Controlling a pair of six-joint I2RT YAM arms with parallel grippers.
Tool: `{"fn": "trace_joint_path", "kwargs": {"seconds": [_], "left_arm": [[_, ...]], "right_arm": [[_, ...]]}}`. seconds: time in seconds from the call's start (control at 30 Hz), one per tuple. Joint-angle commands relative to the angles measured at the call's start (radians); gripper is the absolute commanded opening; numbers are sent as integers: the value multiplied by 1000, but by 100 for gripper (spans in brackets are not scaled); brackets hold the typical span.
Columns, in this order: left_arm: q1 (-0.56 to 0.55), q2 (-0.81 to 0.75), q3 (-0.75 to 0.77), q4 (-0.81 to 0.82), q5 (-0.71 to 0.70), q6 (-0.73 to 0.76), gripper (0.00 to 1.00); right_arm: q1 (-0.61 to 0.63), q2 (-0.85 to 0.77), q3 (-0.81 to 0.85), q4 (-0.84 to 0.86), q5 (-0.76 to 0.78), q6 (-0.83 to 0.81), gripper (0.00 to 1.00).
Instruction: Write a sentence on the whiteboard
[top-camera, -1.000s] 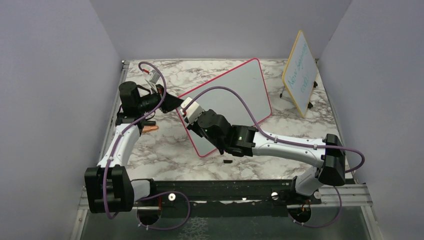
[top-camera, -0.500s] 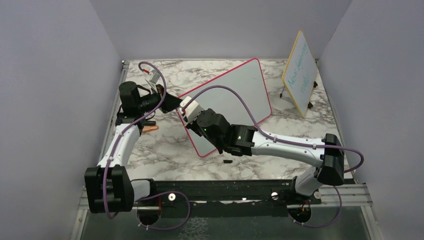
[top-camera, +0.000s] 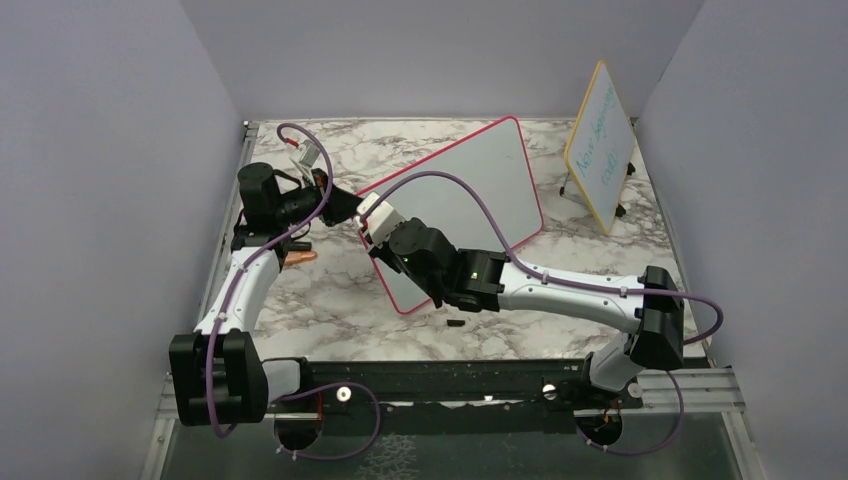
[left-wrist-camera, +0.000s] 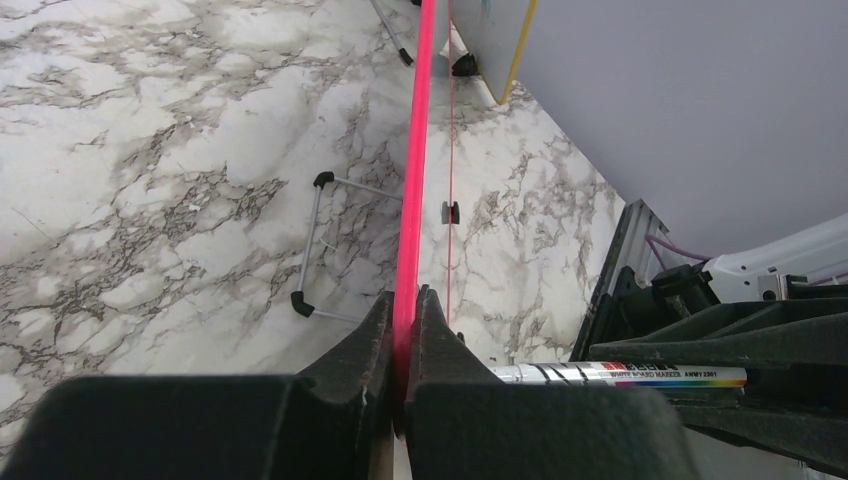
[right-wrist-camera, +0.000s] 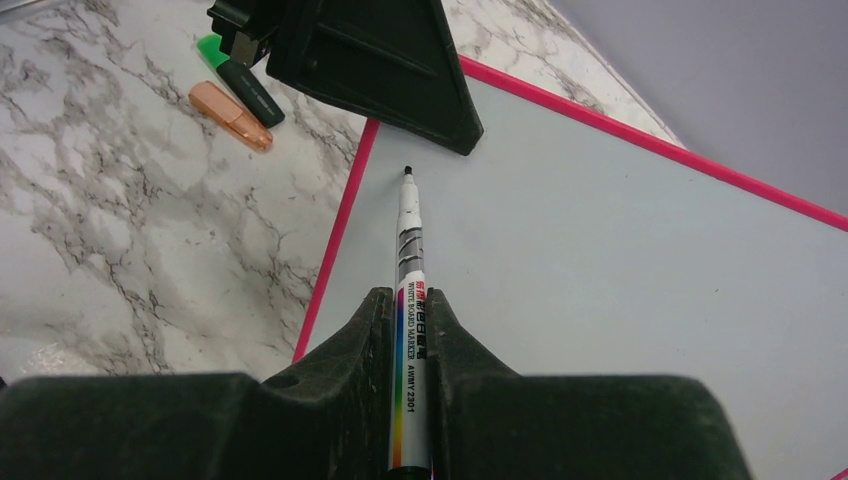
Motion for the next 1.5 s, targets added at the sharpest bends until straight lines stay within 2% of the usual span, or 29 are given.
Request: {"fn": "trace_joint_path", "kwargs": {"seconds": [0.0, 1.47], "left_arm": [[-11, 19, 0, -51, -30, 85, 0], [-11, 17, -2, -51, -34, 87, 0]], "right_arm": [[6, 23, 37, -22, 41, 17, 1], [6, 25, 50, -84, 41, 45, 0]]}}
